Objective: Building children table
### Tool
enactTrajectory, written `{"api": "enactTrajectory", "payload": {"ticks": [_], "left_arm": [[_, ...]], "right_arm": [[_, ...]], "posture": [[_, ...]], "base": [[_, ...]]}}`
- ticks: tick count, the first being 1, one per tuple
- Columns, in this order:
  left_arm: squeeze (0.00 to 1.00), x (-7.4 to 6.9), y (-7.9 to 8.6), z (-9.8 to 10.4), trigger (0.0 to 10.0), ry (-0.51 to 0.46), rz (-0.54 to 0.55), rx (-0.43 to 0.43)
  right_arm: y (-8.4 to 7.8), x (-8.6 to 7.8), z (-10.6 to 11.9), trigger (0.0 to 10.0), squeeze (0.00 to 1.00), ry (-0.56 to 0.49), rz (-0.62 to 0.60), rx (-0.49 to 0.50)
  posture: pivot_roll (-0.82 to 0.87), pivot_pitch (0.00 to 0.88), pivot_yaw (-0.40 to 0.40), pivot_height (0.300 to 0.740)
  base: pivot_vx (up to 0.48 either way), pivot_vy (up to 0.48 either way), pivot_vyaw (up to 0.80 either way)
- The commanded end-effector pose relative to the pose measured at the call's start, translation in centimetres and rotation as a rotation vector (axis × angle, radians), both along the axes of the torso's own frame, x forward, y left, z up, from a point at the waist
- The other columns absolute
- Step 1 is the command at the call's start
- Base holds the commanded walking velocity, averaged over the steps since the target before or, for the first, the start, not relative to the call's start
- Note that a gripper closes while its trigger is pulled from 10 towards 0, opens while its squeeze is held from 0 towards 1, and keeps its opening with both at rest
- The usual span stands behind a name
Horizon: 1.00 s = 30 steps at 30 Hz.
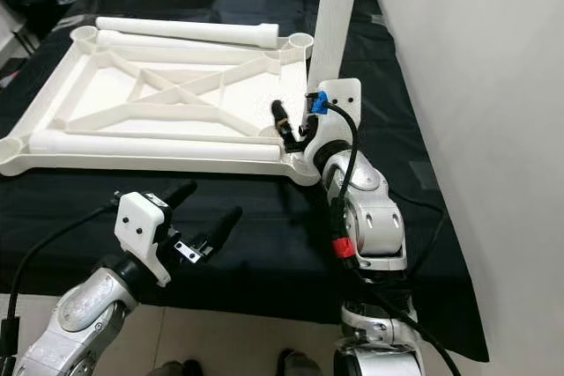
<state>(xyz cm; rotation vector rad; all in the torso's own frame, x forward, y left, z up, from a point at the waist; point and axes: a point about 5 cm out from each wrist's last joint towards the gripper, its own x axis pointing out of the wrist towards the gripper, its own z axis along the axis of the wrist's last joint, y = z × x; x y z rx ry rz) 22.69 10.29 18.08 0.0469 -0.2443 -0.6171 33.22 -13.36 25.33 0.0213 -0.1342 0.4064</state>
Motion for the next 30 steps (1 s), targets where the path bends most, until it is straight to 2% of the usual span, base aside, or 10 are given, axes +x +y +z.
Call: {"api": "enactTrajectory", "payload": {"ticks": [1,12,13,17,18,19,21,22,23,30], "left_arm": [[0.00,-0.1,0.1,-0.5,10.0,0.018,0.002,0.006],[0.00,-0.2,0.1,-0.4,10.0,0.022,-0.001,0.004],[0.00,-0.2,0.1,-0.4,10.0,0.023,-0.002,0.003],[0.00,-0.3,0.1,-0.4,10.0,0.024,-0.002,0.002],[0.00,-0.3,0.2,-0.4,10.0,0.025,-0.001,0.002],[0.00,-0.3,0.2,-0.4,10.0,0.025,-0.001,0.002],[0.00,-0.3,0.2,-0.4,10.0,0.026,-0.001,0.002],[0.00,-0.3,0.2,-0.4,10.0,0.026,-0.001,0.001],[0.00,-0.3,0.1,-0.4,10.0,0.026,-0.001,0.001],[0.00,-0.3,0.1,-0.4,10.0,0.027,-0.001,0.001]], "right_arm": [[0.9,-0.4,0.9,10.0,1.00,-0.052,0.094,0.003],[-0.9,-0.3,2.2,10.0,1.00,-0.121,0.381,-0.179],[-1.5,-0.2,2.5,10.0,0.26,-0.120,0.411,-0.186],[-2.1,0.0,2.8,10.0,0.26,-0.118,0.441,-0.203],[-3.0,0.3,3.3,10.0,0.00,-0.123,0.468,-0.215],[-3.0,0.3,3.3,10.0,0.00,-0.123,0.468,-0.215],[-3.6,0.5,3.6,9.1,0.00,-0.126,0.496,-0.220],[-4.0,0.6,3.8,1.3,0.00,-0.128,0.516,-0.216],[-4.1,0.6,3.8,0.0,0.00,-0.128,0.540,-0.217],[-4.7,0.5,3.7,0.0,0.00,-0.127,0.585,-0.212]], "posture": [[0.00,0.243,-0.027,0.740],[0.02,0.251,-0.023,0.740],[0.02,0.253,-0.022,0.740],[0.02,0.253,-0.021,0.740],[0.03,0.255,-0.022,0.740],[0.03,0.255,-0.022,0.740],[0.03,0.255,-0.022,0.740],[0.03,0.254,-0.023,0.740],[0.03,0.255,-0.023,0.740],[0.03,0.256,-0.020,0.740]], "base": [[0.000,0.000,0.00],[0.000,0.000,0.00],[0.000,0.000,0.00],[0.000,0.000,0.00],[0.000,0.000,0.00],[0.000,0.000,0.00],[0.000,0.000,0.00],[0.000,0.000,0.00],[0.000,0.000,0.00],[0.000,0.000,0.00]]}}
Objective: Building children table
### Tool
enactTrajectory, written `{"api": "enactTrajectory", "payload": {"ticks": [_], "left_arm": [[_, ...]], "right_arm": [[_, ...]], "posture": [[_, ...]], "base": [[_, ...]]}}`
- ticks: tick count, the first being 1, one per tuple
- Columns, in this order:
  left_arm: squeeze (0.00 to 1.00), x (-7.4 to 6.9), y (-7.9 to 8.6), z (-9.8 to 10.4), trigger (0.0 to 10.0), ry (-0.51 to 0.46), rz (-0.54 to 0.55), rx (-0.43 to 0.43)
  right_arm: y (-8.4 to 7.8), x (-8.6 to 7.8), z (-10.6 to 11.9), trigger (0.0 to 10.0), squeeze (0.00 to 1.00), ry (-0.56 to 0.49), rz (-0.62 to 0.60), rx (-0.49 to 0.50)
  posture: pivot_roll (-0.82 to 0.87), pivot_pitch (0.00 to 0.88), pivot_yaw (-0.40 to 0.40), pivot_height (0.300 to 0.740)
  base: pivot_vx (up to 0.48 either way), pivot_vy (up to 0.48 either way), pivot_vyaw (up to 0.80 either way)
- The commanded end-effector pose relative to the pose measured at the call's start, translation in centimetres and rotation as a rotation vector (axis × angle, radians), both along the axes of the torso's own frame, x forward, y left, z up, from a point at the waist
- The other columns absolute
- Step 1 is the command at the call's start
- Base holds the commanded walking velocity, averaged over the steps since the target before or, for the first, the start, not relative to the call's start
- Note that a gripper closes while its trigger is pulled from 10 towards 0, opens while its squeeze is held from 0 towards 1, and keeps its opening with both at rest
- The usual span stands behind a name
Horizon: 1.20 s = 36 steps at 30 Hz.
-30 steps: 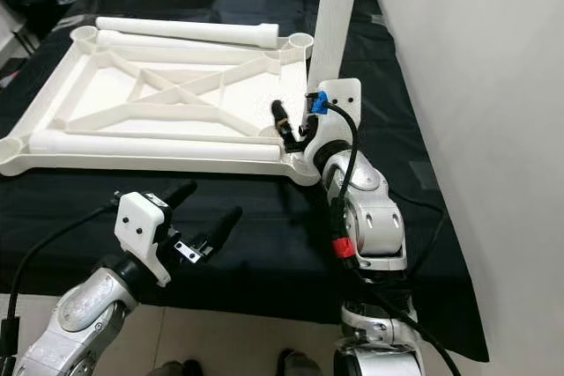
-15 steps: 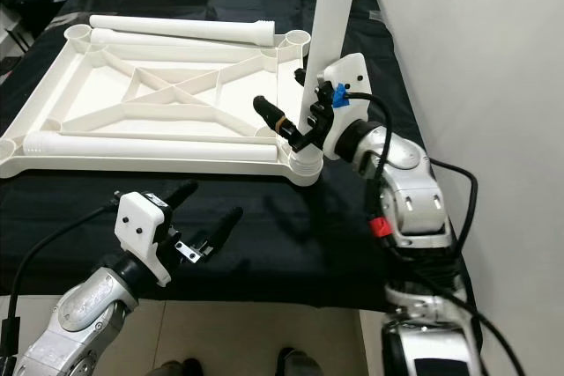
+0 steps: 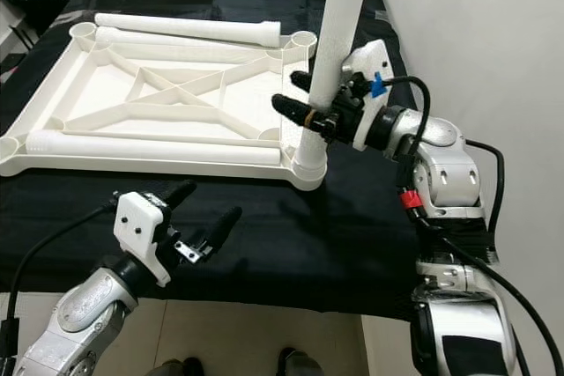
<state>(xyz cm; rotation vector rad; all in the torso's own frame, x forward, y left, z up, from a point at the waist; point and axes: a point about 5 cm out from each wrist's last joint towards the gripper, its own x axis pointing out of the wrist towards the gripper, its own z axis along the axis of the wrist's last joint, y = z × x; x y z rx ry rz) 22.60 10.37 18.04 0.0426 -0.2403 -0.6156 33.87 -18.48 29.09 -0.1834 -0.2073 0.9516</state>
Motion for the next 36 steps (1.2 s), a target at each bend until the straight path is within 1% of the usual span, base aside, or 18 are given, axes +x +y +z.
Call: {"api": "enactTrajectory", "payload": {"ticks": [1,5,10,11,12,13,15,16,23,24,25,26,27,28,29,30,32,36], "left_arm": [[0.00,-0.2,0.0,-0.4,10.0,0.022,-0.002,0.004],[0.00,-0.2,0.0,-0.4,10.0,0.023,-0.004,0.003],[0.00,-0.3,0.1,-0.5,10.0,0.025,-0.006,0.003],[0.00,-0.3,0.1,-0.5,10.0,0.025,-0.005,0.005],[0.00,-0.3,0.2,-0.6,10.0,0.025,-0.003,0.007],[0.00,-0.3,0.2,-0.6,10.0,0.025,-0.003,0.007],[0.00,-0.2,0.2,-0.6,10.0,0.025,-0.002,0.009],[0.00,-0.2,0.2,-0.7,10.0,0.024,-0.003,0.012],[0.00,-0.1,0.1,-0.7,10.0,0.023,-0.004,0.013],[0.00,-0.1,0.1,-0.7,10.0,0.022,-0.002,0.011],[0.00,-0.1,0.1,-0.7,10.0,0.022,-0.002,0.011],[0.00,0.0,0.1,-0.7,10.0,0.021,0.000,0.010],[0.00,0.0,0.1,-0.7,10.0,0.021,0.000,0.008],[0.00,0.0,0.1,-0.7,10.0,0.021,0.001,0.007],[0.00,0.0,0.1,-0.7,10.0,0.021,0.001,0.007],[0.00,0.0,0.1,-0.6,10.0,0.022,0.000,0.006],[0.00,0.0,0.1,-0.6,10.0,0.022,0.000,0.006],[0.00,0.0,0.0,-0.6,10.0,0.022,-0.003,0.003]], "right_arm": [[0.4,-0.1,0.0,0.0,0.00,0.003,0.054,-0.002],[0.2,-0.2,-0.2,0.0,0.00,0.008,0.059,-0.001],[1.8,-0.4,-2.3,0.0,0.00,0.047,-0.069,-0.024],[2.7,0.0,-3.4,0.0,0.00,0.090,-0.225,0.011],[3.3,0.0,-6.2,0.0,0.00,0.188,-0.467,0.041],[3.3,0.0,-6.2,0.0,0.00,0.188,-0.467,0.041],[3.0,-0.5,-9.2,0.0,0.00,0.295,-0.788,0.068],[2.4,-0.3,-9.2,0.0,0.00,0.290,-0.882,0.098],[1.9,0.5,-7.8,0.0,0.00,0.257,-0.938,0.142],[2.5,0.6,-7.5,4.0,0.00,0.263,-0.916,0.128],[2.5,0.6,-7.5,4.0,0.00,0.263,-0.916,0.128],[3.0,0.7,-7.1,10.0,0.00,0.259,-0.883,0.143],[3.5,0.6,-6.8,10.0,0.00,0.249,-0.840,0.135],[3.9,0.5,-6.4,10.0,0.65,0.238,-0.797,0.153],[3.9,0.5,-6.4,10.0,0.65,0.238,-0.797,0.153],[4.4,0.4,-5.8,10.0,1.00,0.206,-0.697,0.178],[4.4,0.4,-5.8,10.0,1.00,0.206,-0.697,0.178],[4.2,0.2,-4.9,10.0,1.00,0.162,-0.533,0.205]], "posture": [[0.03,0.256,-0.020,0.740],[0.02,0.253,-0.020,0.740],[0.02,0.249,-0.029,0.740],[0.03,0.248,-0.033,0.740],[0.02,0.245,-0.029,0.740],[0.02,0.245,-0.029,0.740],[0.03,0.243,-0.025,0.740],[0.03,0.236,-0.026,0.740],[0.02,0.224,-0.031,0.740],[0.02,0.228,-0.031,0.740],[0.02,0.228,-0.031,0.740],[0.02,0.228,-0.031,0.740],[0.01,0.230,-0.031,0.740],[0.01,0.230,-0.032,0.740],[0.01,0.230,-0.032,0.740],[0.01,0.234,-0.031,0.740],[0.01,0.234,-0.031,0.740],[0.01,0.239,-0.031,0.740]], "base": [[0.000,0.000,0.00],[0.000,0.000,0.00],[0.000,0.000,0.00],[0.000,0.000,0.00],[0.000,0.000,0.00],[0.000,0.000,0.00],[0.000,0.000,0.00],[0.000,0.000,0.00],[0.000,0.000,0.00],[0.000,0.000,0.00],[0.000,0.000,0.00],[0.000,0.000,0.00],[0.000,0.000,0.00],[0.000,0.000,0.00],[0.000,0.000,0.00],[0.000,0.000,0.00],[0.000,0.000,0.00],[0.000,0.000,0.00]]}}
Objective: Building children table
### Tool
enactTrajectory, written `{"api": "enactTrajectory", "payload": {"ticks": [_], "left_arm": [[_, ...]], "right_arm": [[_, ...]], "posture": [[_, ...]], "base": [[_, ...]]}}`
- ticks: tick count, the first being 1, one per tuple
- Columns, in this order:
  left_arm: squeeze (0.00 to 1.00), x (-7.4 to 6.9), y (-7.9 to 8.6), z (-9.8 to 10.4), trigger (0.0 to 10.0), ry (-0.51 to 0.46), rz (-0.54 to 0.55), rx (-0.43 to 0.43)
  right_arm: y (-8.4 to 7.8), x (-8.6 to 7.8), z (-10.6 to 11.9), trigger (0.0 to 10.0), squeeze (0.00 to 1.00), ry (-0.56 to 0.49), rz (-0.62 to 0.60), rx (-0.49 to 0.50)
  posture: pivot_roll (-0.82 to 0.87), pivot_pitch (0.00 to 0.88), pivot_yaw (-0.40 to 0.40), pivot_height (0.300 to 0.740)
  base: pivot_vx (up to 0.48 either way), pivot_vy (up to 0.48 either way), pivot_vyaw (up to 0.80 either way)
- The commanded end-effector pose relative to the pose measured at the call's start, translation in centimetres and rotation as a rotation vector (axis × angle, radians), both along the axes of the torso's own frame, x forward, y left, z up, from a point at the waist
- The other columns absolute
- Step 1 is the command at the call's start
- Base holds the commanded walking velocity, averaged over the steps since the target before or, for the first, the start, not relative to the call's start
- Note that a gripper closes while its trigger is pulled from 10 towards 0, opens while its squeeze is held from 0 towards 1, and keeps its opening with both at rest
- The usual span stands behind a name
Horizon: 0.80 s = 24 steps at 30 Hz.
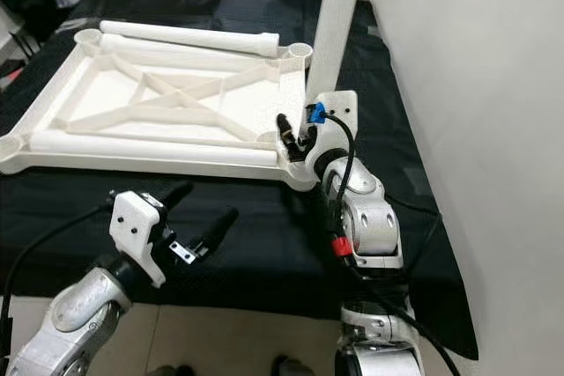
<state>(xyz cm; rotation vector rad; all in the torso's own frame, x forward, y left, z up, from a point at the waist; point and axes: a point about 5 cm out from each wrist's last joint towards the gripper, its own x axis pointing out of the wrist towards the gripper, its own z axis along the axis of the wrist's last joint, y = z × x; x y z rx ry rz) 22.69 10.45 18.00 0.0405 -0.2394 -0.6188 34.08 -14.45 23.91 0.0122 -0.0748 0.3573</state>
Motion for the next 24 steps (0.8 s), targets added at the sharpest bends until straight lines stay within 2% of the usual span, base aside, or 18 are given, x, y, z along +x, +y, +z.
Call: {"api": "enactTrajectory", "payload": {"ticks": [1,2,3,4,5,6,8,10,11,12,13,15,18,19,24], "left_arm": [[0.00,-0.1,0.0,-0.5,10.0,0.021,0.000,0.004],[0.00,-0.1,0.0,-0.5,10.0,0.020,0.000,0.003],[0.00,-0.1,0.0,-0.5,10.0,0.020,0.000,0.003],[0.00,-0.1,0.0,-0.5,10.0,0.020,0.000,0.003],[0.00,-0.1,0.0,-0.5,10.0,0.020,-0.001,0.002],[0.00,-0.1,0.0,-0.5,10.0,0.020,-0.001,0.002],[0.00,-0.1,0.0,-0.4,10.0,0.019,-0.001,0.002],[0.00,-0.1,-0.1,-0.4,10.0,0.018,-0.002,0.003],[0.00,-0.1,-0.1,-0.4,10.0,0.018,-0.002,0.003],[0.00,-0.1,-0.1,-0.4,10.0,0.018,-0.002,0.003],[0.00,-0.1,-0.1,-0.4,10.0,0.018,-0.002,0.004],[0.00,-0.2,-0.1,-0.3,10.0,0.017,-0.001,0.004],[0.00,-0.2,0.0,-0.3,10.0,0.017,0.000,0.006],[0.00,-0.2,0.0,-0.3,10.0,0.017,-0.001,0.007],[0.00,-0.2,0.0,-0.3,10.0,0.018,-0.002,0.009]], "right_arm": [[0.2,-0.1,0.3,10.0,1.00,-0.019,0.052,0.020],[-1.2,-0.3,0.6,10.0,1.00,-0.063,0.171,-0.053],[-1.2,-0.3,0.6,10.0,1.00,-0.063,0.171,-0.053],[-1.7,-0.4,0.5,10.0,1.00,-0.069,0.216,-0.081],[-2.0,-0.9,0.3,10.0,1.00,-0.045,0.319,-0.083],[-2.0,-0.9,0.3,10.0,1.00,-0.045,0.319,-0.083],[-2.9,-1.4,-0.4,10.0,1.00,-0.006,0.416,-0.106],[-4.9,-0.5,-0.4,10.0,1.00,-0.002,0.345,-0.124],[-4.9,-0.5,-0.4,10.0,1.00,-0.002,0.345,-0.124],[-5.6,0.0,-0.3,10.0,1.00,-0.003,0.309,-0.127],[-6.1,0.2,-0.1,10.0,0.00,-0.008,0.300,-0.117],[-6.3,0.2,0.2,10.0,0.00,-0.020,0.313,-0.107],[-6.0,0.2,0.8,10.0,0.00,-0.057,0.410,-0.083],[-5.7,0.1,0.9,0.0,0.00,-0.064,0.446,-0.077],[-5.6,-0.2,0.8,0.0,0.00,-0.066,0.531,-0.101]], "posture": [[0.01,0.239,-0.031,0.740],[0.01,0.240,-0.029,0.740],[0.01,0.240,-0.029,0.740],[0.01,0.241,-0.030,0.740],[0.01,0.243,-0.031,0.740],[0.01,0.243,-0.031,0.740],[0.02,0.245,-0.030,0.740],[0.02,0.248,-0.030,0.740],[0.02,0.248,-0.030,0.740],[0.02,0.249,-0.029,0.740],[0.02,0.252,-0.026,0.740],[0.03,0.252,-0.027,0.740],[0.03,0.254,-0.024,0.740],[0.03,0.254,-0.022,0.740],[0.04,0.256,-0.023,0.740]], "base": [[0.000,0.000,0.00],[0.000,0.000,0.00],[0.000,0.000,0.00],[0.000,0.000,0.00],[0.000,0.000,0.00],[0.000,0.000,0.00],[0.000,0.000,0.00],[0.000,0.000,0.00],[0.000,0.000,0.00],[0.000,0.000,0.00],[0.000,0.000,0.00],[0.000,0.000,0.00],[0.000,0.000,0.00],[0.000,0.000,0.00],[0.000,0.000,0.00]]}}
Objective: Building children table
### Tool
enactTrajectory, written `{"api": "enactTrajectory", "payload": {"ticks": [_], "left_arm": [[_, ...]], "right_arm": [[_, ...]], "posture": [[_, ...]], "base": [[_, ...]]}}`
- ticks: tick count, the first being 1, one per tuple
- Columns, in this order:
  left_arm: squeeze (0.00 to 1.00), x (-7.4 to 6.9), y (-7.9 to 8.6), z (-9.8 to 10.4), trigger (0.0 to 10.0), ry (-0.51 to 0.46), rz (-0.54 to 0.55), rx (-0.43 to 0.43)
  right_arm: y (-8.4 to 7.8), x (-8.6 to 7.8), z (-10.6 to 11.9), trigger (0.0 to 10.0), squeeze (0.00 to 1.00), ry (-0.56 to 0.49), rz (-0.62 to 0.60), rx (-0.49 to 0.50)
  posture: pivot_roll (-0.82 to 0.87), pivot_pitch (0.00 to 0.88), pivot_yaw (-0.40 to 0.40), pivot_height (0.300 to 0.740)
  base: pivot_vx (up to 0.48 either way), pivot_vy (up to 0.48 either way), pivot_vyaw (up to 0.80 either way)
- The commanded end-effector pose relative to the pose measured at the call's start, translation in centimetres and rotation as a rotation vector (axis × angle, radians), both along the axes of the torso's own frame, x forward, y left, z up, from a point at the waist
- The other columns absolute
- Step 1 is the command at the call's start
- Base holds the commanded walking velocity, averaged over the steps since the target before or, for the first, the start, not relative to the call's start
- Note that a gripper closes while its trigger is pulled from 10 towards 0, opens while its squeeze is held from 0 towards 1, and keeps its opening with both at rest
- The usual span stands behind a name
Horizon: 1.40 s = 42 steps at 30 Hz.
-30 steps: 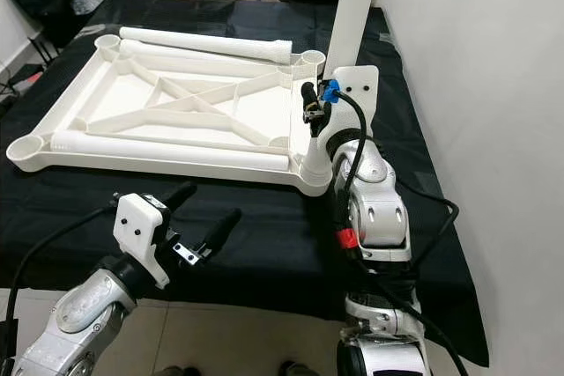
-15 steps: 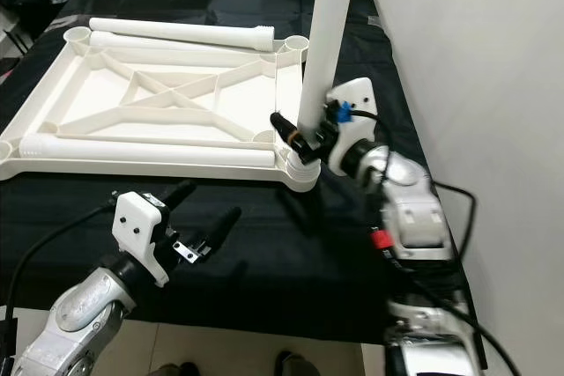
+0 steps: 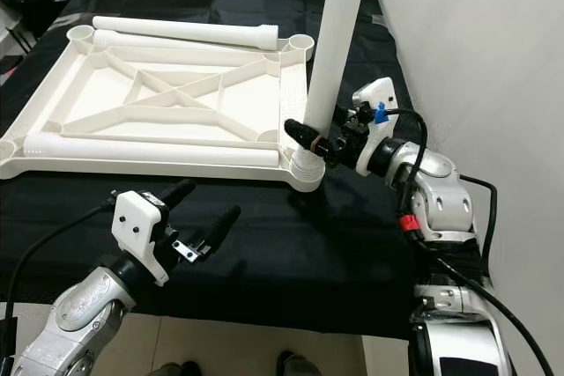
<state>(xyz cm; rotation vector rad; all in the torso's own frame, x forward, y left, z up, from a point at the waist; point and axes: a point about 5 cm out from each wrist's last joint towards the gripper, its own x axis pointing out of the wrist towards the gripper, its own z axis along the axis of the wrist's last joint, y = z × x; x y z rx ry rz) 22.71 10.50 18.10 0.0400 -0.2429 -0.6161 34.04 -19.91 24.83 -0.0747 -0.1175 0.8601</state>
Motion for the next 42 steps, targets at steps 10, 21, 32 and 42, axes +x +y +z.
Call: {"api": "enactTrajectory", "payload": {"ticks": [10,21,32,42], "left_arm": [[0.00,-0.2,0.0,-0.4,10.0,0.023,-0.004,0.010],[0.00,-0.1,0.1,-0.6,10.0,0.024,0.005,0.014],[0.00,0.1,0.0,-0.9,10.0,0.024,0.007,0.017],[0.00,0.6,0.5,-1.4,10.0,0.080,0.027,0.027]], "right_arm": [[-0.6,0.1,0.1,0.0,0.00,-0.026,0.001,-0.037],[1.1,-1.7,-5.5,0.0,0.00,0.199,-0.974,0.114],[2.6,-0.3,-4.2,10.0,0.00,0.200,-0.921,0.101],[2.4,-2.3,-3.3,10.0,1.00,0.091,-0.670,0.153]], "posture": [[0.03,0.256,-0.021,0.740],[0.04,0.246,-0.041,0.740],[0.02,0.213,-0.043,0.740],[0.00,0.209,-0.023,0.740]], "base": [[0.000,0.000,0.00],[0.000,0.000,0.00],[0.000,0.000,0.00],[0.000,0.000,0.00]]}}
